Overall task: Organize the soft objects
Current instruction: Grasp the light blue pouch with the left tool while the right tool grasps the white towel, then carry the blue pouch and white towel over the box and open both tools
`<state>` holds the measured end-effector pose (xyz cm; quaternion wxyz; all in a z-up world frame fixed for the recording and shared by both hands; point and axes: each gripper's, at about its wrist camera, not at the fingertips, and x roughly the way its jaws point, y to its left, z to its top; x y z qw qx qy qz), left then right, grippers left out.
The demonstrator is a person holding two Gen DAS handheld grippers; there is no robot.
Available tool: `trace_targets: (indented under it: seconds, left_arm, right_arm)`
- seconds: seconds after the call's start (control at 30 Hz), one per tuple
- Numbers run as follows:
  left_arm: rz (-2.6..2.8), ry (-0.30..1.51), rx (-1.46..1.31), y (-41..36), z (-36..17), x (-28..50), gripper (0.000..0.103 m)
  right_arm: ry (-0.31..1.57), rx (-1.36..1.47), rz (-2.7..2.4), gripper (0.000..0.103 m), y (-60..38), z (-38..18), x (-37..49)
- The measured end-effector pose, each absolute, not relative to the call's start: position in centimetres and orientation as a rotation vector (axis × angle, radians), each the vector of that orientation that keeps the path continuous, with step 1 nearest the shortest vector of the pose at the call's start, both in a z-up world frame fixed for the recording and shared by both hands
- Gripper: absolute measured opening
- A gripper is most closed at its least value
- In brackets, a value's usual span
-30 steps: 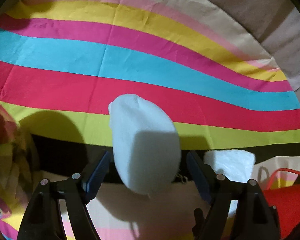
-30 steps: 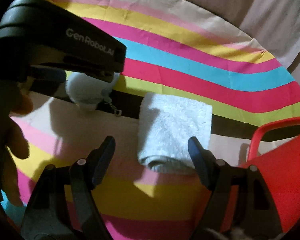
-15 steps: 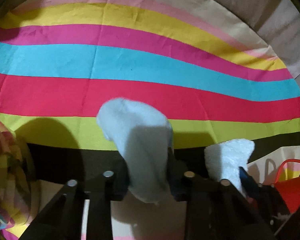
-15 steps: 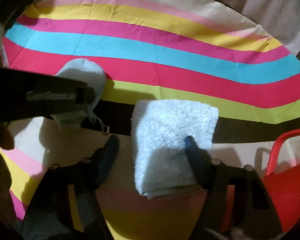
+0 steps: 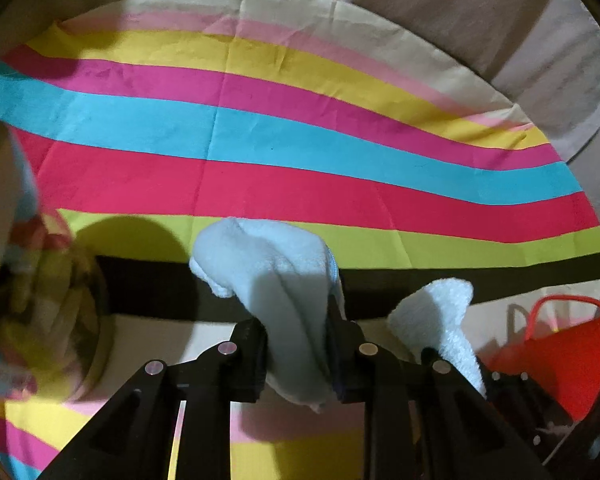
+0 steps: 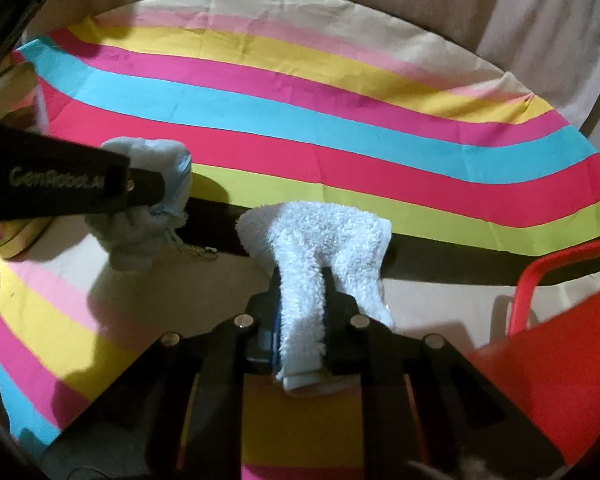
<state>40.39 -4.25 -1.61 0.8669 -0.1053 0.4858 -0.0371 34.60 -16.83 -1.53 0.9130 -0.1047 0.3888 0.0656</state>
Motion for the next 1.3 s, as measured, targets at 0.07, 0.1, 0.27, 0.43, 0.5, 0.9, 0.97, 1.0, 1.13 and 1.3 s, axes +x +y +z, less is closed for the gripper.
trace_targets:
  seconds: [0.07, 0.1, 0.27, 0.43, 0.5, 0.9, 0.97, 1.0, 1.13, 1.3]
  left_arm:
    - [-0.081, 1.011, -0.231, -4.2, -1.2, 39.6, 0.025]
    - [-0.084, 1.006, -0.239, -4.1, -0.9, 38.8, 0.025]
    - [-0.091, 0.988, -0.269, -3.7, 0.2, 36.2, 0.025]
    - [-0.102, 0.967, -0.306, -3.2, 1.8, 32.5, 0.025]
    - [-0.108, 0.959, -0.316, -3.2, 2.3, 31.1, 0.025]
    - [-0.184, 0.933, -0.342, -5.3, 4.6, 24.2, 0.025]
    - [-0.204, 0.932, -0.342, -6.0, 5.0, 23.2, 0.025]
    - [-0.217, 0.932, -0.34, -6.5, 5.1, 22.6, 0.025]
    - [-0.27, 0.932, -0.329, -8.5, 5.7, 20.4, 0.025]
    - [-0.364, 0.94, -0.31, -12.5, 6.7, 17.2, 0.025]
  right_arm:
    - [0.795, -0.22, 0.148, 0.018, -16.7, -1.1, 33.4]
    - [0.795, -0.218, 0.151, 0.018, -16.7, -1.0, 33.0]
    - [0.796, -0.202, 0.176, 0.018, -16.9, 0.3, 29.7]
    - [0.773, -0.2, 0.178, 0.018, -17.4, 1.9, 26.3]
    - [0.762, -0.194, 0.175, 0.018, -17.6, 2.6, 24.9]
    - [0.742, -0.149, 0.145, 0.018, -20.8, 5.1, 18.1]
    - [0.742, -0.137, 0.13, 0.018, -21.7, 5.4, 16.9]
    - [0.741, -0.136, 0.119, 0.018, -22.2, 5.6, 16.4]
    - [0.737, -0.124, 0.08, 0.018, -24.5, 6.1, 14.3]
    - [0.748, -0.093, 0.011, 0.018, -28.7, 6.9, 11.0]
